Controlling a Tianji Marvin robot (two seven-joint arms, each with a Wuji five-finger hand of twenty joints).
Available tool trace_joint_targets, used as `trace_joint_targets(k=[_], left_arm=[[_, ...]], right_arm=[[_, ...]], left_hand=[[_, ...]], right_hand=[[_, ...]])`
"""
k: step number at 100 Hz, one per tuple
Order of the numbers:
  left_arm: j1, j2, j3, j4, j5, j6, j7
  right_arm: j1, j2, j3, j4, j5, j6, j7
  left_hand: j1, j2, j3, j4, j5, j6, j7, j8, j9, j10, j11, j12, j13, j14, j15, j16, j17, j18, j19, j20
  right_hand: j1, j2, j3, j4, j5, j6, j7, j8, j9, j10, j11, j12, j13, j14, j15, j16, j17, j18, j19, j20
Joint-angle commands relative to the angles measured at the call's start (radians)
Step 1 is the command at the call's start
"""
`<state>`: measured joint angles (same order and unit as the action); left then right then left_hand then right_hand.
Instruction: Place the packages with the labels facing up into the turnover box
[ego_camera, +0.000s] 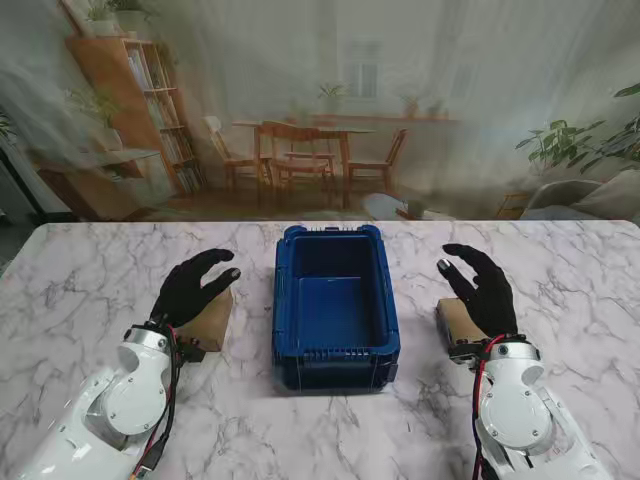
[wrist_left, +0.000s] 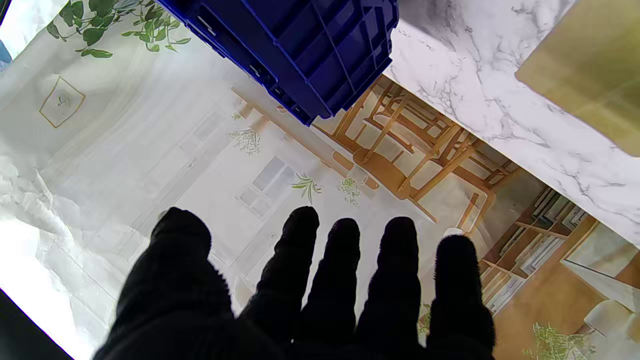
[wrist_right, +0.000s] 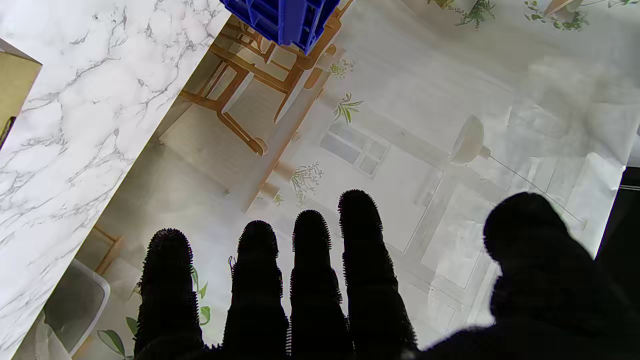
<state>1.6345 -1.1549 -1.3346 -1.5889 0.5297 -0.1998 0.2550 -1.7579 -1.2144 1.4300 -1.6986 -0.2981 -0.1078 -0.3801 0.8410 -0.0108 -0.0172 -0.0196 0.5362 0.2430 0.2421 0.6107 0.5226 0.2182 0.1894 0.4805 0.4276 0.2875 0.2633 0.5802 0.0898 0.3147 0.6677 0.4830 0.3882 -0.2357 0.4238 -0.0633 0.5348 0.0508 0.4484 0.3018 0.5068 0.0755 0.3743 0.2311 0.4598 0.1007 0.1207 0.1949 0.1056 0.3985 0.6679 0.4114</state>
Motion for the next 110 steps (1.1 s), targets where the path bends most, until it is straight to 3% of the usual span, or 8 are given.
trace_joint_targets(k=[1, 17, 35, 50, 65, 87, 96, 110], left_arm=[[0.005, 0.0, 0.005, -0.011, -0.005, -0.006, -0.015], [0.02, 0.005, 0.001, -0.025, 0.013, -0.021, -0.023], [0.016, 0.002, -0.002, -0.018, -0.004, -0.025, -0.021], [0.021, 0.001, -0.008, -0.02, -0.007, -0.031, -0.015], [0.03, 0.0, -0.016, -0.026, -0.005, -0.035, -0.012], [0.053, 0.0, -0.028, -0.048, 0.006, -0.037, -0.001], [0.061, 0.0, -0.032, -0.056, 0.013, -0.038, 0.004], [0.074, 0.0, -0.04, -0.067, 0.025, -0.038, 0.01]], right_arm=[[-0.012, -0.001, 0.001, -0.004, -0.008, -0.001, 0.0], [-0.032, 0.003, -0.001, -0.027, -0.033, -0.006, 0.004], [-0.051, 0.007, 0.006, -0.036, -0.109, 0.006, -0.022], [-0.078, 0.01, 0.018, -0.05, -0.193, 0.017, -0.062], [-0.107, 0.021, 0.031, -0.055, -0.304, 0.081, -0.081], [-0.124, 0.036, 0.045, -0.02, -0.394, 0.199, -0.063], [-0.119, 0.035, 0.039, -0.003, -0.405, 0.274, -0.063], [-0.103, 0.044, 0.02, 0.033, -0.457, 0.356, -0.042]], left_hand=[[0.02, 0.035, -0.015, 0.011, 0.021, -0.01, -0.005, -0.009, -0.001, -0.022, -0.005, -0.002, -0.001, -0.004, -0.001, 0.0, -0.016, 0.006, -0.021, 0.014], [0.017, 0.036, -0.015, 0.01, 0.022, -0.013, -0.004, -0.009, 0.003, -0.023, -0.006, -0.003, 0.004, -0.006, -0.001, -0.001, -0.012, 0.01, -0.019, 0.014], [0.019, 0.035, -0.014, 0.01, 0.022, -0.011, -0.005, -0.009, 0.001, -0.021, -0.006, -0.003, 0.001, -0.004, -0.002, -0.001, -0.015, 0.009, -0.02, 0.014], [0.02, 0.035, -0.014, 0.011, 0.022, -0.011, -0.005, -0.009, 0.001, -0.022, -0.007, -0.003, 0.0, -0.005, -0.001, -0.001, -0.015, 0.009, -0.02, 0.014], [0.021, 0.036, -0.013, 0.011, 0.022, -0.011, -0.005, -0.009, 0.001, -0.022, -0.007, -0.003, 0.0, -0.005, -0.002, -0.001, -0.016, 0.008, -0.021, 0.014], [0.019, 0.035, -0.014, 0.011, 0.022, -0.012, -0.005, -0.009, 0.002, -0.022, -0.007, -0.002, 0.002, -0.006, -0.001, -0.001, -0.015, 0.008, -0.02, 0.014], [0.02, 0.036, -0.014, 0.011, 0.021, -0.012, -0.005, -0.009, 0.002, -0.023, -0.006, -0.002, 0.002, -0.005, -0.001, -0.001, -0.015, 0.009, -0.021, 0.014], [0.019, 0.036, -0.014, 0.011, 0.022, -0.012, -0.005, -0.009, 0.002, -0.022, -0.006, -0.002, 0.002, -0.006, -0.001, -0.001, -0.015, 0.009, -0.021, 0.014]], right_hand=[[-0.001, -0.006, -0.005, 0.001, 0.011, -0.033, 0.006, 0.007, 0.016, -0.01, -0.013, -0.001, 0.01, -0.008, -0.045, -0.009, -0.003, -0.034, -0.018, 0.014], [-0.007, -0.006, -0.005, 0.0, 0.001, -0.043, 0.001, 0.005, 0.01, -0.011, -0.018, -0.003, 0.008, 0.011, -0.044, -0.006, -0.018, -0.031, -0.032, 0.014], [-0.031, -0.039, 0.003, -0.001, -0.056, -0.054, -0.004, 0.015, -0.048, 0.041, -0.016, -0.001, -0.015, 0.047, -0.042, 0.017, -0.043, -0.026, -0.071, 0.031], [-0.068, -0.075, 0.014, -0.008, -0.1, -0.052, -0.013, 0.022, -0.106, 0.054, -0.011, 0.001, -0.032, 0.044, -0.05, 0.031, -0.057, -0.023, -0.124, 0.055], [-0.165, -0.138, 0.08, -0.03, -0.215, -0.057, -0.033, 0.037, -0.213, 0.054, -0.001, -0.003, -0.064, 0.069, -0.067, 0.031, -0.047, -0.021, -0.185, 0.116], [-0.243, -0.224, 0.139, -0.055, -0.325, -0.046, -0.069, 0.041, -0.287, 0.053, -0.002, -0.009, -0.105, 0.059, -0.079, 0.026, -0.059, -0.031, -0.223, 0.15], [-0.292, -0.272, 0.205, -0.075, -0.313, -0.039, -0.075, 0.05, -0.333, 0.067, -0.032, -0.029, -0.123, 0.122, -0.096, 0.005, -0.05, -0.024, -0.246, 0.161], [-0.359, -0.327, 0.288, -0.097, -0.383, -0.049, -0.107, 0.055, -0.338, 0.06, -0.118, -0.07, -0.141, 0.144, -0.1, -0.02, -0.054, -0.007, -0.279, 0.152]])
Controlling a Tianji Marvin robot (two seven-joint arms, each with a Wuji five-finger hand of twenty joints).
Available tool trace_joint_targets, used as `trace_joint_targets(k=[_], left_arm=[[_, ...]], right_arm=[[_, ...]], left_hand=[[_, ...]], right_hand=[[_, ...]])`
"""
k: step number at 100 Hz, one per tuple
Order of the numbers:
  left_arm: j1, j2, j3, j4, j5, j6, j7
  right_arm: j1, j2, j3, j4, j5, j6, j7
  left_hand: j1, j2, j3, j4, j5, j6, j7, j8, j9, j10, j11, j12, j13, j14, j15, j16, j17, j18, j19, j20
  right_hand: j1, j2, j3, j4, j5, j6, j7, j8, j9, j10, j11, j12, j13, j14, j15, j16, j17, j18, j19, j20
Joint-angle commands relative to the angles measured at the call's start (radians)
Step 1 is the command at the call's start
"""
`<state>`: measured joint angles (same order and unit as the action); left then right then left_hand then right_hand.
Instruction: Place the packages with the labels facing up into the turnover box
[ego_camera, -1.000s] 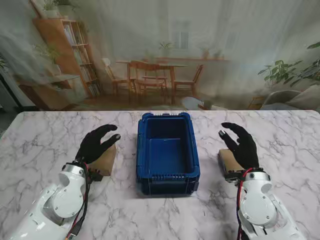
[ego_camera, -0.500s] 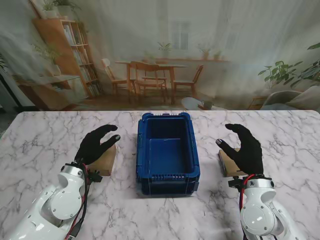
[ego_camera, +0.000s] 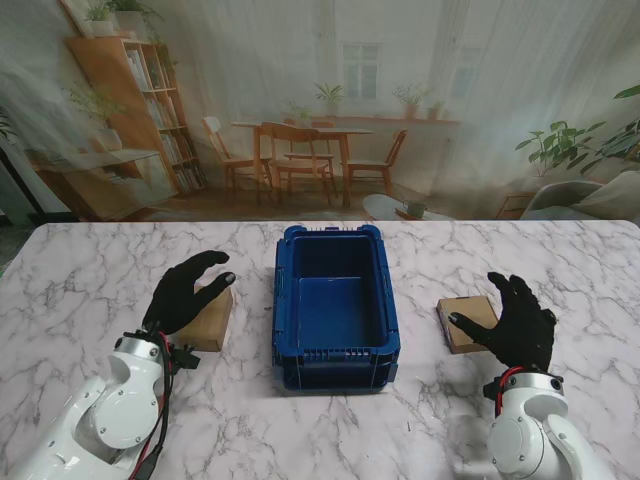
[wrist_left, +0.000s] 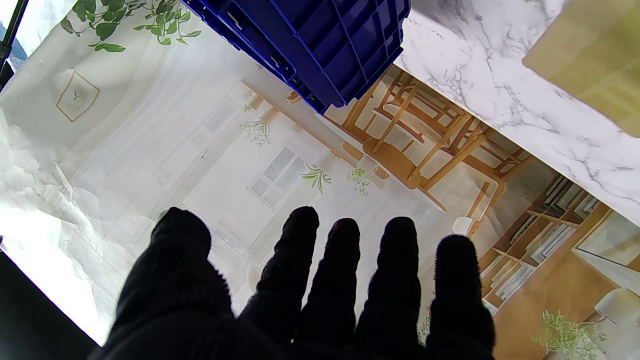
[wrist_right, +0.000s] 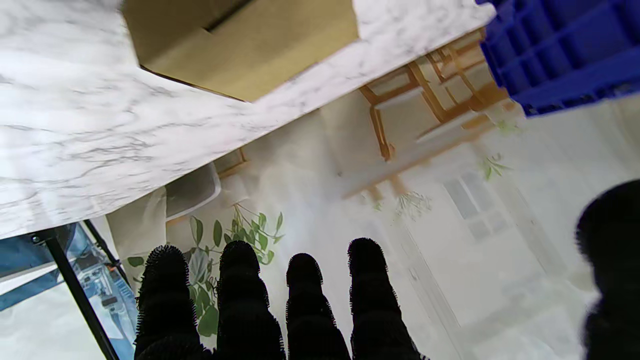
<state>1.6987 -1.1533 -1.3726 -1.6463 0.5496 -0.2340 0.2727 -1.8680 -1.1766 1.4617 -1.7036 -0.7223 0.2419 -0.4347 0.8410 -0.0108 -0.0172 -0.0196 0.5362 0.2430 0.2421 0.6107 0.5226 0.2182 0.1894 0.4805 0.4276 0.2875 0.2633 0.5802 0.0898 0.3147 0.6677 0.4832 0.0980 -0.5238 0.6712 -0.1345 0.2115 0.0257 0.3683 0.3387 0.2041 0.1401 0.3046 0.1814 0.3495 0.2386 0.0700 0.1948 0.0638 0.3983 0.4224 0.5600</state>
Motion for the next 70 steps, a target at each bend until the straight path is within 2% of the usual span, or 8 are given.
trace_joint_targets(k=[1, 17, 34, 47, 48, 49, 51, 70], left_arm=[[0.011, -0.001, -0.002, -0.01, 0.006, -0.004, -0.007], [0.011, -0.002, -0.003, -0.011, 0.007, 0.001, -0.003], [0.011, -0.002, -0.003, -0.009, 0.007, 0.001, -0.004], [0.011, -0.002, -0.002, -0.01, 0.003, 0.001, -0.006], [0.011, -0.002, -0.002, -0.01, 0.003, 0.001, -0.006], [0.011, -0.002, -0.002, -0.009, 0.003, 0.001, -0.006], [0.01, -0.002, -0.002, -0.009, 0.003, 0.001, -0.006], [0.009, -0.002, -0.002, -0.007, 0.007, 0.005, -0.005]], right_arm=[[0.009, 0.007, -0.014, 0.042, -0.039, 0.012, 0.015], [0.061, 0.016, -0.056, 0.114, -0.085, 0.068, 0.023], [0.131, 0.015, -0.125, 0.192, -0.096, 0.149, 0.015], [0.183, 0.02, -0.172, 0.245, -0.112, 0.186, 0.03], [0.187, 0.02, -0.175, 0.249, -0.111, 0.188, 0.033], [0.191, 0.02, -0.177, 0.253, -0.111, 0.189, 0.034], [0.199, 0.02, -0.183, 0.26, -0.11, 0.193, 0.038], [0.265, 0.026, -0.224, 0.33, -0.118, 0.232, 0.068]], left_hand=[[0.018, 0.036, -0.014, 0.011, 0.022, -0.013, -0.005, -0.009, 0.002, -0.023, -0.006, -0.002, 0.003, -0.006, -0.001, -0.001, -0.014, 0.008, -0.02, 0.014], [0.02, 0.035, -0.014, 0.011, 0.021, -0.012, -0.005, -0.009, 0.002, -0.023, -0.006, -0.002, 0.001, -0.005, -0.002, -0.001, -0.015, 0.008, -0.021, 0.014], [0.02, 0.036, -0.014, 0.011, 0.021, -0.012, -0.005, -0.009, 0.002, -0.022, -0.006, -0.003, 0.002, -0.006, -0.001, -0.001, -0.014, 0.008, -0.021, 0.014], [0.02, 0.035, -0.014, 0.011, 0.022, -0.011, -0.005, -0.009, 0.002, -0.023, -0.006, -0.003, 0.002, -0.005, -0.002, -0.001, -0.014, 0.008, -0.021, 0.014], [0.02, 0.035, -0.014, 0.011, 0.022, -0.011, -0.005, -0.009, 0.002, -0.023, -0.006, -0.003, 0.002, -0.005, -0.001, -0.001, -0.014, 0.008, -0.021, 0.014], [0.02, 0.035, -0.014, 0.011, 0.021, -0.011, -0.005, -0.009, 0.002, -0.022, -0.006, -0.003, 0.003, -0.006, -0.001, -0.001, -0.014, 0.008, -0.021, 0.014], [0.02, 0.036, -0.014, 0.011, 0.021, -0.012, -0.005, -0.009, 0.002, -0.022, -0.007, -0.003, 0.003, -0.007, -0.001, -0.001, -0.014, 0.008, -0.021, 0.014], [0.019, 0.035, -0.015, 0.01, 0.021, -0.013, -0.005, -0.008, 0.001, -0.023, -0.007, -0.003, 0.002, -0.007, -0.001, -0.001, -0.015, 0.008, -0.021, 0.014]], right_hand=[[-0.071, -0.039, 0.041, -0.026, -0.064, -0.023, -0.029, 0.018, -0.036, -0.004, -0.05, -0.021, -0.031, 0.007, -0.049, -0.02, -0.013, -0.006, -0.034, 0.003], [-0.101, -0.046, 0.056, -0.035, -0.122, -0.027, -0.077, 0.01, -0.043, -0.011, -0.107, -0.045, -0.05, 0.013, -0.053, -0.032, -0.027, 0.027, -0.049, -0.018], [-0.146, -0.041, 0.079, -0.047, -0.105, -0.041, -0.198, 0.003, -0.039, -0.018, -0.137, -0.054, -0.058, 0.015, -0.051, -0.041, -0.088, 0.079, -0.095, -0.098], [-0.158, -0.03, 0.078, -0.048, -0.105, -0.045, -0.222, 0.012, -0.045, -0.017, -0.147, -0.058, -0.07, 0.016, -0.056, -0.044, -0.097, 0.113, -0.084, -0.112], [-0.158, -0.031, 0.079, -0.047, -0.09, -0.046, -0.279, 0.065, -0.043, -0.017, -0.152, -0.058, -0.072, 0.015, -0.056, -0.047, -0.112, 0.116, -0.031, -0.182], [-0.158, -0.03, 0.079, -0.047, -0.083, -0.046, -0.307, 0.092, -0.043, -0.017, -0.154, -0.059, -0.073, 0.015, -0.056, -0.048, -0.119, 0.117, -0.005, -0.218], [-0.159, -0.03, 0.079, -0.047, -0.076, -0.047, -0.328, 0.113, -0.043, -0.018, -0.157, -0.059, -0.076, 0.013, -0.057, -0.049, -0.126, 0.119, 0.015, -0.245], [-0.136, -0.047, 0.084, -0.042, -0.074, -0.054, -0.334, 0.128, -0.044, -0.021, -0.172, -0.068, -0.084, 0.006, -0.058, -0.049, -0.129, 0.11, 0.03, -0.261]])
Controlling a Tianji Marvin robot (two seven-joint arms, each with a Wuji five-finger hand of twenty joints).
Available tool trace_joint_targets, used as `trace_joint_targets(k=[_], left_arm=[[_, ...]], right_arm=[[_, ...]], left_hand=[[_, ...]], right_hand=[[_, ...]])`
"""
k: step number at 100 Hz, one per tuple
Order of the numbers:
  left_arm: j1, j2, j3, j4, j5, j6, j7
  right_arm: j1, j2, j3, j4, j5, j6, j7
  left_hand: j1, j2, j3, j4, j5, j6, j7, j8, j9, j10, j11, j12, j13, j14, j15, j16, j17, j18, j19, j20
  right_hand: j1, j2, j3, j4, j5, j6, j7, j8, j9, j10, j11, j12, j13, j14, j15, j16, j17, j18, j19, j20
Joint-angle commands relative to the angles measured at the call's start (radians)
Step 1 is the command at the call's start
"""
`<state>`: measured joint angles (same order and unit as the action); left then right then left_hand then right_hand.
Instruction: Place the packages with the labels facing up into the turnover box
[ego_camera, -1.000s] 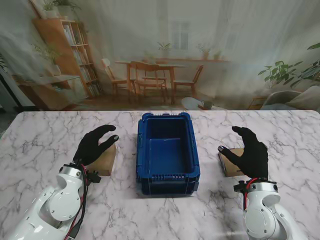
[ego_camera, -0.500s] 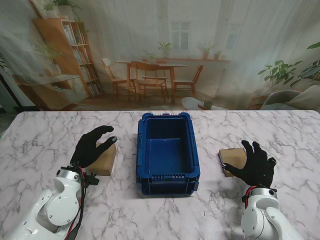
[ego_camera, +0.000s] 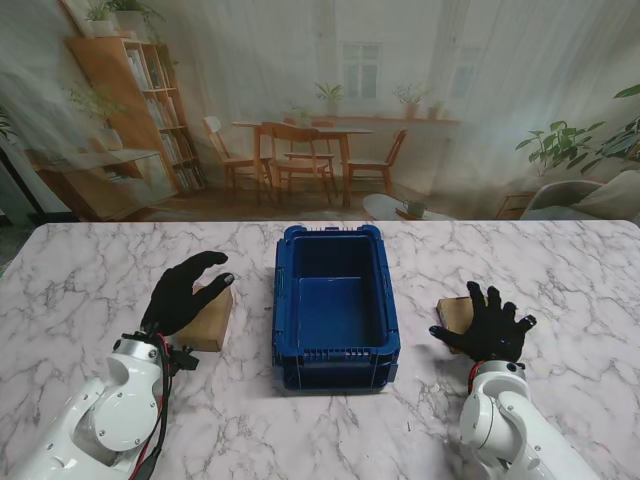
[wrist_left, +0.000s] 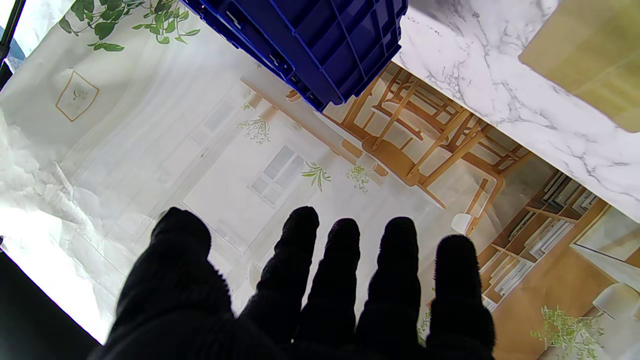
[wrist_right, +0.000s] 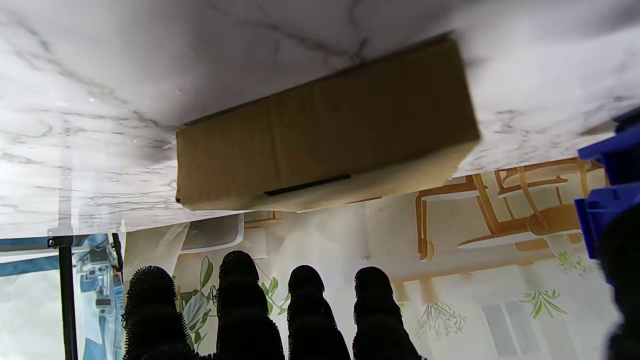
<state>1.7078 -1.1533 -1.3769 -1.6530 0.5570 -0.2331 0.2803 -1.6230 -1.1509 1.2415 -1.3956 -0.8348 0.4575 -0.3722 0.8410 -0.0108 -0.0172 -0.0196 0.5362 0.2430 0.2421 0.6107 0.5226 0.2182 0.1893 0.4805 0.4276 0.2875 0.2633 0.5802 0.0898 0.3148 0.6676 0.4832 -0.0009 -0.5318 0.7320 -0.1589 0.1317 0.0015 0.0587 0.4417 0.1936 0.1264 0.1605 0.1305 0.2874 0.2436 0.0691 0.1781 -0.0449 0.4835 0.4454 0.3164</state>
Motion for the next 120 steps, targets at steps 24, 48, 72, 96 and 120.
trace_joint_targets(k=[24, 48, 72, 96, 120], left_arm=[[0.001, -0.002, 0.002, -0.002, -0.002, 0.006, -0.013], [0.0, -0.002, 0.004, -0.001, -0.005, 0.008, -0.016], [-0.004, -0.001, 0.007, 0.002, -0.005, 0.007, -0.018], [-0.005, -0.001, 0.008, 0.003, -0.005, 0.007, -0.018], [-0.006, -0.001, 0.01, 0.005, -0.004, 0.006, -0.017]], right_arm=[[0.064, 0.008, -0.038, 0.07, -0.006, 0.058, 0.052], [0.074, 0.002, -0.055, 0.09, 0.016, 0.077, 0.052], [0.075, 0.0, -0.056, 0.098, 0.034, 0.069, 0.051], [0.085, -0.009, -0.062, 0.125, 0.047, 0.062, 0.013], [0.088, -0.016, -0.057, 0.139, 0.059, 0.031, -0.027]], left_hand=[[0.02, 0.036, -0.014, 0.011, 0.021, -0.013, -0.005, -0.008, 0.002, -0.022, -0.006, -0.002, 0.002, -0.005, -0.001, -0.001, -0.014, 0.009, -0.021, 0.015], [0.021, 0.036, -0.014, 0.011, 0.021, -0.012, -0.004, -0.008, 0.001, -0.023, -0.006, -0.003, 0.001, -0.006, -0.002, -0.001, -0.015, 0.006, -0.021, 0.015], [0.021, 0.036, -0.014, 0.011, 0.021, -0.013, -0.005, -0.008, 0.001, -0.021, -0.006, -0.003, 0.002, -0.005, -0.001, -0.001, -0.015, 0.008, -0.021, 0.015], [0.019, 0.036, -0.015, 0.011, 0.021, -0.013, -0.004, -0.008, 0.001, -0.024, -0.006, -0.003, 0.001, -0.006, -0.002, -0.001, -0.015, 0.008, -0.022, 0.015], [0.019, 0.036, -0.014, 0.011, 0.021, -0.012, -0.004, -0.008, 0.001, -0.022, -0.006, -0.003, 0.002, -0.006, -0.002, -0.001, -0.015, 0.007, -0.022, 0.015]], right_hand=[[0.025, -0.063, 0.017, -0.005, 0.005, -0.023, -0.026, 0.033, -0.031, 0.011, -0.031, -0.018, 0.001, 0.013, -0.042, -0.021, 0.015, 0.024, 0.047, -0.014], [0.111, -0.077, -0.023, 0.018, -0.002, -0.001, 0.053, 0.063, -0.03, 0.038, 0.02, 0.006, 0.065, 0.027, 0.006, 0.013, 0.095, 0.024, 0.136, -0.02], [0.254, -0.079, -0.101, 0.048, -0.013, 0.028, 0.23, -0.033, -0.027, 0.076, 0.09, 0.034, 0.145, 0.046, 0.085, 0.05, 0.207, -0.015, 0.365, -0.059], [0.451, -0.119, -0.15, 0.087, 0.012, 0.046, 0.375, -0.098, -0.023, 0.114, 0.231, 0.09, 0.215, 0.038, 0.221, 0.103, 0.316, -0.105, 0.566, -0.049], [0.531, -0.175, 0.13, 0.08, 0.038, 0.051, 0.509, -0.15, -0.028, 0.136, 0.42, 0.155, 0.301, -0.013, 0.394, 0.173, 0.446, -0.188, 0.686, 0.009]])
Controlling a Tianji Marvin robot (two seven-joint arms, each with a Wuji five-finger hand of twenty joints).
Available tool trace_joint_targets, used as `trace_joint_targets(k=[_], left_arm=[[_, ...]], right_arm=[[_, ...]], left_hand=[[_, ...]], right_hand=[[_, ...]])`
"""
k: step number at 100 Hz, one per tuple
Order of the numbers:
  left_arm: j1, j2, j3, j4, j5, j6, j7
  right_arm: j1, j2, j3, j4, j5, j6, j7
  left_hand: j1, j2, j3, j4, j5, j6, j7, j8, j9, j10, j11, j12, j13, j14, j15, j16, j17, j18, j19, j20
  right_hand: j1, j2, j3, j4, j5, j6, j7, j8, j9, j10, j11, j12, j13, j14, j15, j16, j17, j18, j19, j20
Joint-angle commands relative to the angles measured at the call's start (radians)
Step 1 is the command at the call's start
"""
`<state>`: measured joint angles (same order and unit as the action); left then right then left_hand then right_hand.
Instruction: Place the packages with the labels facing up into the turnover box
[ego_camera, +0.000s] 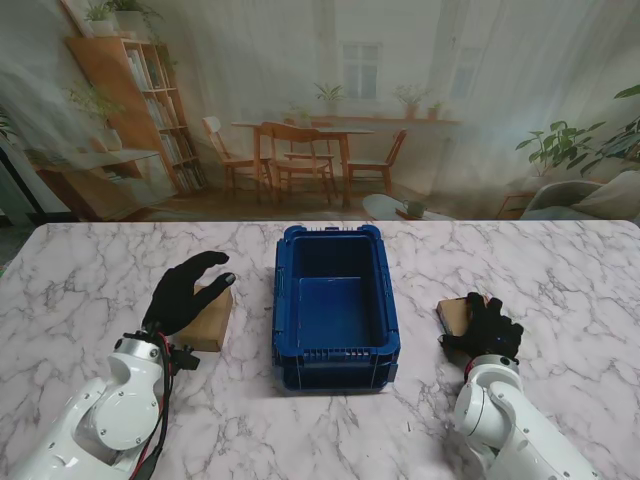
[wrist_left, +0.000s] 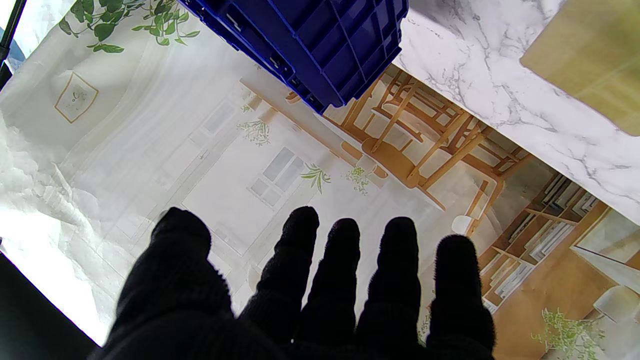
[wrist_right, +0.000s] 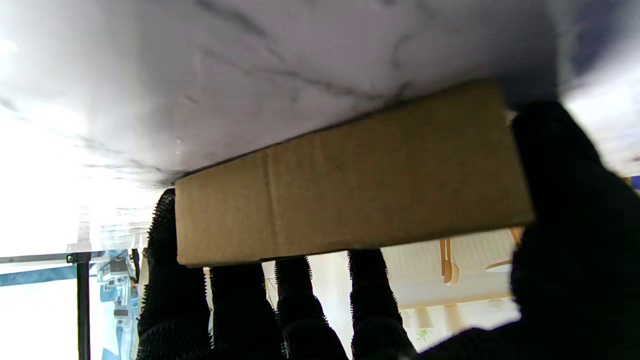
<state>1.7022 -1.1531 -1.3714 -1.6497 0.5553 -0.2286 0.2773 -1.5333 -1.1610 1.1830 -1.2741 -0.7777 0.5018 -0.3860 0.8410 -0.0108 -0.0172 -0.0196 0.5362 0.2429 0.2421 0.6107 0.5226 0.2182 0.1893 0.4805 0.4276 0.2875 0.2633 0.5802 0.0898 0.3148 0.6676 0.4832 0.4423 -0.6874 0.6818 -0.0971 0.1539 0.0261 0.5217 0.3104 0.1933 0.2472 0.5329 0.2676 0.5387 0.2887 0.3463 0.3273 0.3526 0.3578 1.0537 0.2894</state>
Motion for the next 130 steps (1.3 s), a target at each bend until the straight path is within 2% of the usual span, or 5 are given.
trace_joint_targets(k=[1, 40, 60, 101, 130], left_arm=[[-0.001, -0.001, 0.004, 0.002, -0.002, 0.002, -0.014], [-0.004, -0.001, 0.009, 0.005, -0.001, 0.002, -0.018], [-0.007, 0.002, 0.023, 0.002, -0.001, 0.007, -0.032], [-0.016, 0.027, -0.001, -0.089, -0.018, -0.072, -0.166], [-0.065, 0.056, 0.01, -0.154, -0.105, -0.172, -0.328]], right_arm=[[-0.002, -0.006, 0.002, 0.017, 0.001, -0.015, -0.015], [-0.06, -0.011, 0.063, -0.065, -0.01, -0.095, -0.073], [-0.139, -0.014, 0.14, -0.209, 0.025, -0.171, -0.063], [-0.311, 0.02, 0.308, -0.599, 0.044, -0.342, 0.182], [-0.257, 0.044, 0.273, -0.713, 0.132, -0.34, 0.369]], left_hand=[[0.019, 0.036, -0.014, 0.011, 0.021, -0.012, -0.004, -0.008, 0.001, -0.022, -0.006, -0.003, 0.002, -0.006, -0.002, -0.001, -0.015, 0.007, -0.022, 0.015], [0.019, 0.036, -0.014, 0.011, 0.021, -0.012, -0.004, -0.008, 0.0, -0.024, -0.006, -0.003, 0.001, -0.007, -0.002, -0.001, -0.015, 0.007, -0.022, 0.015], [0.019, 0.035, -0.014, 0.011, 0.02, -0.015, -0.004, -0.008, 0.0, -0.025, -0.006, -0.003, 0.002, -0.009, -0.002, -0.001, -0.016, 0.007, -0.023, 0.015], [-0.003, 0.01, -0.015, 0.01, -0.028, -0.043, -0.053, -0.05, -0.041, -0.036, -0.11, -0.144, -0.004, -0.025, -0.07, -0.093, -0.003, 0.001, -0.058, -0.013], [-0.091, -0.155, -0.008, 0.017, -0.261, -0.105, -0.222, -0.224, -0.302, -0.021, -0.198, -0.321, -0.065, -0.045, -0.12, -0.196, 0.011, -0.01, -0.2, -0.08]], right_hand=[[0.089, -0.02, 0.187, 0.017, 0.017, 0.027, 0.049, -0.019, -0.027, 0.015, 0.051, 0.019, 0.054, -0.059, 0.121, 0.025, 0.053, -0.064, 0.081, 0.037], [0.118, -0.016, 0.332, 0.012, 0.076, 0.024, 0.13, -0.045, -0.012, 0.036, 0.168, 0.059, 0.124, -0.112, 0.31, 0.107, 0.17, -0.139, 0.218, 0.096], [0.123, -0.017, 0.342, 0.009, 0.086, 0.028, 0.134, -0.052, -0.012, 0.036, 0.169, 0.059, 0.118, -0.106, 0.306, 0.104, 0.164, -0.13, 0.216, 0.095], [0.133, -0.007, 0.343, 0.009, 0.11, 0.042, 0.114, -0.073, 0.016, 0.036, 0.143, 0.046, 0.123, -0.085, 0.28, 0.092, 0.165, -0.104, 0.208, 0.091], [0.145, -0.003, 0.334, 0.01, 0.11, 0.061, 0.091, -0.085, 0.021, 0.036, 0.135, 0.046, 0.13, -0.081, 0.27, 0.089, 0.165, -0.096, 0.204, 0.089]])
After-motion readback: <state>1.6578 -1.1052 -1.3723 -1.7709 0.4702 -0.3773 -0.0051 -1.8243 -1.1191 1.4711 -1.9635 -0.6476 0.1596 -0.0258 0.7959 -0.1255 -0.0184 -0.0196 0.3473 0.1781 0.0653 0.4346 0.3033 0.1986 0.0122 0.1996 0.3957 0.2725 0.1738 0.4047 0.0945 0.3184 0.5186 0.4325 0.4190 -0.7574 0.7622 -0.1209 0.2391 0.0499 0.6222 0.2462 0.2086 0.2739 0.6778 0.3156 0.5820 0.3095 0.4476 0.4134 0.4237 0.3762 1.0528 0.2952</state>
